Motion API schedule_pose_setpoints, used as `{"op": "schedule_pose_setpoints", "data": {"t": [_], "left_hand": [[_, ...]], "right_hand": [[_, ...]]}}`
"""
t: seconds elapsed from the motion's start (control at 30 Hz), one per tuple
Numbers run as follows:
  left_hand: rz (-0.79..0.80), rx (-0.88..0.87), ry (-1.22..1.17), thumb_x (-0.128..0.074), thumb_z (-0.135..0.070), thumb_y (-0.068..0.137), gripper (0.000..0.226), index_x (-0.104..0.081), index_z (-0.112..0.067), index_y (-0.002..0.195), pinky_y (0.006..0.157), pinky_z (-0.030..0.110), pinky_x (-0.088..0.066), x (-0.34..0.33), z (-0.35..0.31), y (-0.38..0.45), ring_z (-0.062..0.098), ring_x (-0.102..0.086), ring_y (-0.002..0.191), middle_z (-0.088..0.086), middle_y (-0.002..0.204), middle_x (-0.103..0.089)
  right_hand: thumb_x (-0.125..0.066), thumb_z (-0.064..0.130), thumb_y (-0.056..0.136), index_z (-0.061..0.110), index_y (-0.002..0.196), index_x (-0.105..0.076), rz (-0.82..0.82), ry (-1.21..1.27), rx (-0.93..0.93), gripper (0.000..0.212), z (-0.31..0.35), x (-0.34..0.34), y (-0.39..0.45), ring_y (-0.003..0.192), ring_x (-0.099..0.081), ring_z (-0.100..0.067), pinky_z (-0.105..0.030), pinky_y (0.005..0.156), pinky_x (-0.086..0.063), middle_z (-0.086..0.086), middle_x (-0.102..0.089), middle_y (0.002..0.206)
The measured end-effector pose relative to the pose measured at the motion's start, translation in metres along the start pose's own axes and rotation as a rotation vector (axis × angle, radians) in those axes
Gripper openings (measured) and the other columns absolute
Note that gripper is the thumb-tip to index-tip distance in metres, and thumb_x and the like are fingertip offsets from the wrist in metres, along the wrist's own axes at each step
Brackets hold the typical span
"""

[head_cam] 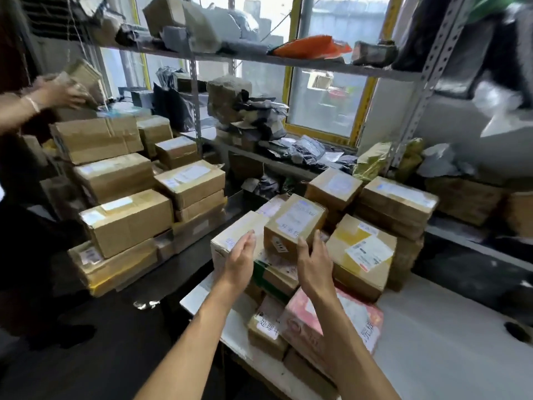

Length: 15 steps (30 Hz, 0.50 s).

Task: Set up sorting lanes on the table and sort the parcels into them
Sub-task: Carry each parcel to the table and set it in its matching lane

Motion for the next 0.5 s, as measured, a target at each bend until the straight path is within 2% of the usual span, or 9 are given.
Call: {"op": "schedule_pose_setpoints", "data": {"t": [0.13,0.23,0.3,0.37,0.43,0.5], "left_hand": [[0.126,-0.029,0.020,-0.030,-0.045,0.108,0.052,-0.034,-0.024,0.154,0.122,0.043,-0.026,-0.009,-0.010,0.064,0.016,-0.034,0.145,-0.002,0.159,-0.037],[0.217,-0.014,0.015,-0.028,-0.045,0.108,0.052,-0.032,-0.023,0.155,0.122,0.044,-0.025,-0.011,-0.011,0.108,0.017,-0.033,0.146,-0.001,0.160,-0.035],[0.262,0.007,-0.022,-0.028,-0.045,0.108,0.053,-0.032,-0.022,0.156,0.123,0.045,-0.025,-0.012,-0.012,0.135,0.018,-0.033,0.146,0.000,0.160,-0.035],[0.302,0.012,-0.033,-0.027,-0.044,0.108,0.053,-0.031,-0.022,0.156,0.123,0.047,-0.023,-0.017,-0.012,0.156,0.018,-0.031,0.147,0.001,0.161,-0.033],[0.340,0.026,-0.037,-0.025,-0.046,0.108,0.055,-0.029,-0.022,0.157,0.124,0.048,-0.020,-0.023,-0.013,0.171,0.018,-0.028,0.149,0.000,0.163,-0.030],[0.395,0.067,-0.058,-0.024,-0.050,0.107,0.057,-0.027,-0.025,0.158,0.124,0.049,-0.019,-0.031,-0.010,0.180,0.018,-0.025,0.150,-0.001,0.164,-0.026]], "right_hand": [[-0.024,0.066,0.103,0.030,0.164,-0.011,-0.127,0.154,-0.139,0.072,0.000,-0.004,0.045,0.155,-0.020,-0.026,-0.054,0.123,-0.024,0.000,-0.019,0.170],[-0.024,0.075,0.099,0.033,0.163,-0.015,-0.204,0.294,-0.193,0.077,0.008,-0.005,0.072,0.152,-0.029,-0.026,-0.052,0.122,-0.027,0.000,-0.029,0.166],[-0.023,0.101,0.072,0.037,0.159,-0.026,-0.237,0.397,-0.228,0.108,0.000,-0.011,0.093,0.147,-0.037,-0.024,-0.052,0.122,-0.030,0.001,-0.038,0.162],[-0.024,0.111,0.051,0.040,0.155,-0.033,-0.256,0.473,-0.286,0.126,-0.039,-0.023,0.121,0.142,-0.047,-0.025,-0.053,0.118,-0.036,0.000,-0.047,0.156],[-0.026,0.112,0.050,0.038,0.153,-0.040,-0.237,0.549,-0.338,0.127,-0.072,-0.033,0.142,0.133,-0.057,-0.024,-0.051,0.113,-0.043,-0.001,-0.058,0.147],[-0.026,0.103,0.066,0.028,0.146,-0.053,-0.259,0.617,-0.397,0.114,-0.056,-0.035,0.130,0.124,-0.064,-0.026,-0.048,0.110,-0.048,-0.005,-0.067,0.135]]}}
Point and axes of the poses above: each hand's wrist, its own y-axis towards the middle knuckle, its own x-axis out of the back of the hand, z = x × y, the point moved 8 cm from there along y, towards the middle knuckle
